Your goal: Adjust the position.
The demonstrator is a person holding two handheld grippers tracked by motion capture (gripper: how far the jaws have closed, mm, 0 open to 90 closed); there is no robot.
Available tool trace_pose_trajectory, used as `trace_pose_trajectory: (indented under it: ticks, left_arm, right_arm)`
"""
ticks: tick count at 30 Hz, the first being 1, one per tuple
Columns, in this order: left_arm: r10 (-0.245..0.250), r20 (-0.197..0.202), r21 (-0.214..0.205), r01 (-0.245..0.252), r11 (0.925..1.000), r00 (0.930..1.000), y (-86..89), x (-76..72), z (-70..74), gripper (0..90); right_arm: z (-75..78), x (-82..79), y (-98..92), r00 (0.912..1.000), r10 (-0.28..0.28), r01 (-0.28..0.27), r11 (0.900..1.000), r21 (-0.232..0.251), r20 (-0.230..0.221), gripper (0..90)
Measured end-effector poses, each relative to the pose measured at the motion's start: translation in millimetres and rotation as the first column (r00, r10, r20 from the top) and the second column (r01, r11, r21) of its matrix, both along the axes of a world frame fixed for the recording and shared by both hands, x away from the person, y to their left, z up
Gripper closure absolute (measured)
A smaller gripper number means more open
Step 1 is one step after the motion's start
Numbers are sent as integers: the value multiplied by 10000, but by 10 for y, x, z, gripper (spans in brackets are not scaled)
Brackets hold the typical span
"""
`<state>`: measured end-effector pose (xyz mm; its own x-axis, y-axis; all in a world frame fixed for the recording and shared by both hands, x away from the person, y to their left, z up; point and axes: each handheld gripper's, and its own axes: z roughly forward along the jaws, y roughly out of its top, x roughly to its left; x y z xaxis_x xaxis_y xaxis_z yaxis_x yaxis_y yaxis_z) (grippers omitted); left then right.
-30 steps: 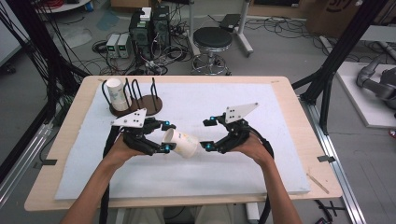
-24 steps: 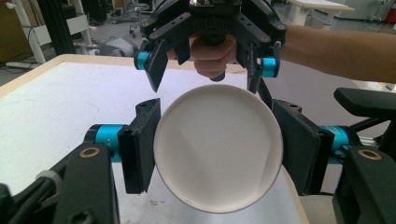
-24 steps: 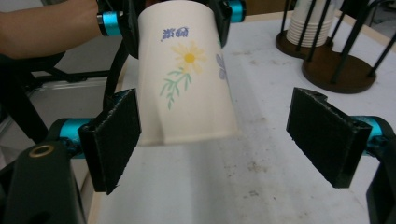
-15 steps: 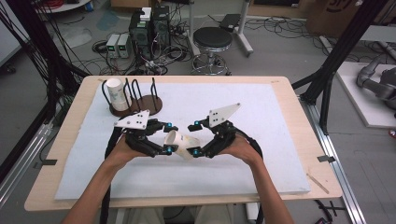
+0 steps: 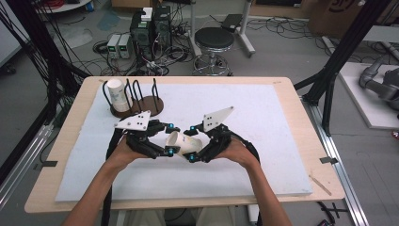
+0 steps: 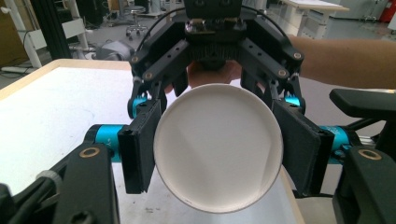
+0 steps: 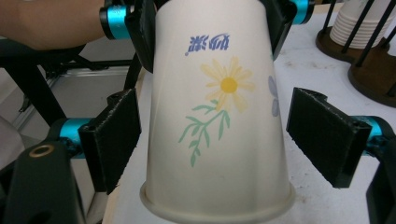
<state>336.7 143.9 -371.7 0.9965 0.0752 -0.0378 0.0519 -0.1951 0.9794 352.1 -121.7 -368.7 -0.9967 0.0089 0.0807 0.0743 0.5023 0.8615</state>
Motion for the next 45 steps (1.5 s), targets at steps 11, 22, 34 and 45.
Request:
trace_pose_trajectory:
  ticks: [11,22,34,45]
  left_arm:
    - [-38,65,13,38,10000,10000,10,-6,17,357]
    - [439,-69,-4,-439,9990,9990,8,-2,0,178]
    - [778,-148,359,-772,9964,9969,83,-36,-3,149]
    - [723,-172,3136,-633,9474,9972,190,-57,85,152]
  right_arm:
    - [-79,-4,48,9999,148,-147,9995,-287,45,279]
    - [-65,-5,25,9999,37,-34,9995,-307,104,293]
    - [-54,23,-34,9996,-256,260,9987,-435,95,292]
    - [56,-35,-96,9983,-401,483,9767,-2093,431,293]
